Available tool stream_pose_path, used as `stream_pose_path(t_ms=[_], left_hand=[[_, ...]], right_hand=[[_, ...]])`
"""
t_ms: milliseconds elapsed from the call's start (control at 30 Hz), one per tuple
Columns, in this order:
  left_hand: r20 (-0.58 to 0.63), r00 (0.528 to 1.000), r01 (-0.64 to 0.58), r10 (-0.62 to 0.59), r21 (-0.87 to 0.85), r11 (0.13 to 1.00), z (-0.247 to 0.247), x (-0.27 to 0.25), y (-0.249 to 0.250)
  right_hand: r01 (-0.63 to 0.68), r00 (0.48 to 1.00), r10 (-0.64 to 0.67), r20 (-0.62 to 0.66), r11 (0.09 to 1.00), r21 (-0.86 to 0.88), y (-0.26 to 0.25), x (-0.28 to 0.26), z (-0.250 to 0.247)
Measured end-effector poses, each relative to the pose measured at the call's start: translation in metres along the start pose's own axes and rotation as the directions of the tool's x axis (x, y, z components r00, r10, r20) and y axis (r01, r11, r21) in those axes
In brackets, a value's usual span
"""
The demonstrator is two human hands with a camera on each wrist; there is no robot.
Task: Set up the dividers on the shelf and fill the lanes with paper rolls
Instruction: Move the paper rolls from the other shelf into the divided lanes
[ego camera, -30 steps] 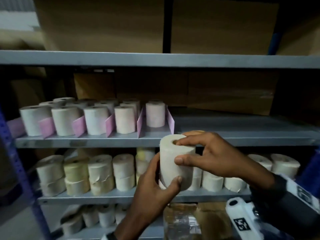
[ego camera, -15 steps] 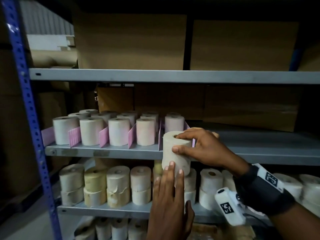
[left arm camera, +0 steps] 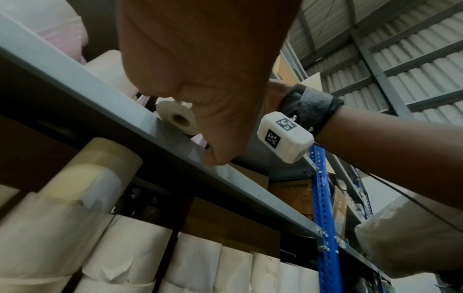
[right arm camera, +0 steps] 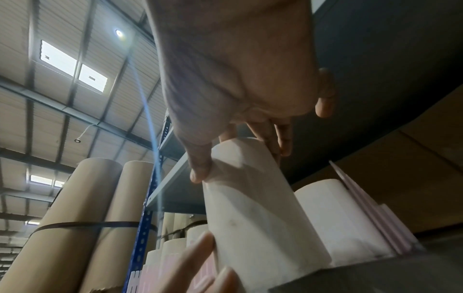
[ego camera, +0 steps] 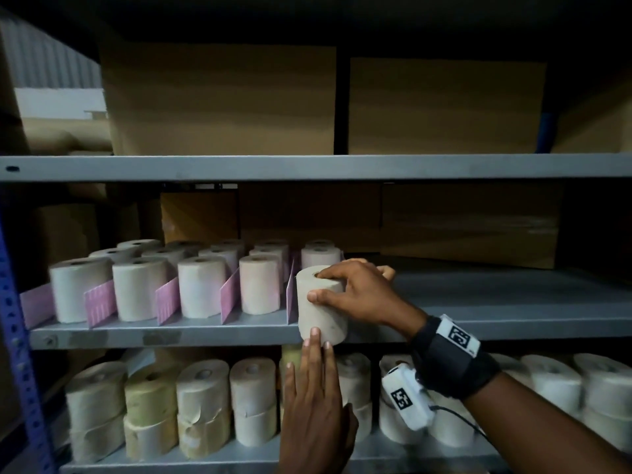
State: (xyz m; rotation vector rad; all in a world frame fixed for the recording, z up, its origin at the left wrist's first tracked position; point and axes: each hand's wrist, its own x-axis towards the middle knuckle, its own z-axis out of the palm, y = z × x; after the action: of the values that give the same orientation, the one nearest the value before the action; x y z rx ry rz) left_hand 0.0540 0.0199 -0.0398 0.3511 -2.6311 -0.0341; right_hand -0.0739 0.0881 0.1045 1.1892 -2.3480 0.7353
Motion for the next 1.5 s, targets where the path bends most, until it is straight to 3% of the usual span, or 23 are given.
stream_pose_path(t_ms=[167, 367, 467, 600, 733, 1033, 1100, 1200, 1333, 1400, 1500], left_hand=[[0.029, 0.999, -0.015, 0.014, 0.003, 1.0, 0.006, 0.015, -0.004], [0.035, 0.999, -0.02, 0.019, 0.015, 1.0, 0.005, 0.036, -0.009], [0.092, 0.995, -0.035, 0.032, 0.027, 0.999, 0.01, 0.045, -0.014], [0.104, 0.994, -0.035, 0.032, 0.03, 0.999, 0.011, 0.045, -0.017], [-0.001, 0.997, -0.079, 0.079, 0.047, 0.996, 0.021, 0.05, -0.017], [0.005, 0.995, -0.1, 0.1, -0.004, 0.995, 0.022, 0.055, -0.025], [0.055, 0.992, -0.113, 0.117, -0.068, 0.991, 0.019, 0.056, -0.028], [0.132, 0.982, -0.12, 0.136, -0.124, 0.985, 0.018, 0.059, -0.034], [0.126, 0.979, -0.145, 0.16, -0.118, 0.982, 0.001, 0.056, -0.042], [0.039, 0.986, -0.158, 0.164, -0.115, 0.981, -0.017, 0.05, -0.047], [-0.115, 0.982, -0.166, 0.153, -0.113, 0.98, -0.057, 0.05, -0.052]], right_hand=[[-0.05, 0.999, 0.05, -0.003, 0.997, 0.064, 0.014, 0.015, 0.018], [-0.088, 0.993, 0.09, 0.076, 0.996, -0.035, 0.022, 0.033, 0.021], [-0.055, 0.998, 0.054, -0.01, 0.988, -0.141, 0.025, 0.036, 0.025], [-0.012, 0.991, -0.007, -0.137, 0.991, -0.132, 0.031, 0.036, 0.031], [-0.023, 0.99, 0.0, -0.143, 0.987, -0.16, 0.036, 0.041, 0.035], [-0.107, 0.994, 0.098, -0.053, 0.969, -0.223, 0.022, 0.046, 0.032], [-0.12, 0.993, 0.12, -0.016, 0.957, -0.263, 0.015, 0.043, 0.032], [-0.114, 0.986, 0.151, 0.073, 0.923, -0.369, 0.007, 0.04, 0.028], [-0.091, 0.942, 0.201, 0.268, 0.924, -0.372, 0.002, 0.032, 0.002], [-0.066, 0.97, 0.149, 0.191, 0.922, -0.383, -0.001, 0.021, -0.013], [-0.04, 0.995, 0.002, -0.099, 0.92, -0.389, -0.007, 0.003, -0.039]])
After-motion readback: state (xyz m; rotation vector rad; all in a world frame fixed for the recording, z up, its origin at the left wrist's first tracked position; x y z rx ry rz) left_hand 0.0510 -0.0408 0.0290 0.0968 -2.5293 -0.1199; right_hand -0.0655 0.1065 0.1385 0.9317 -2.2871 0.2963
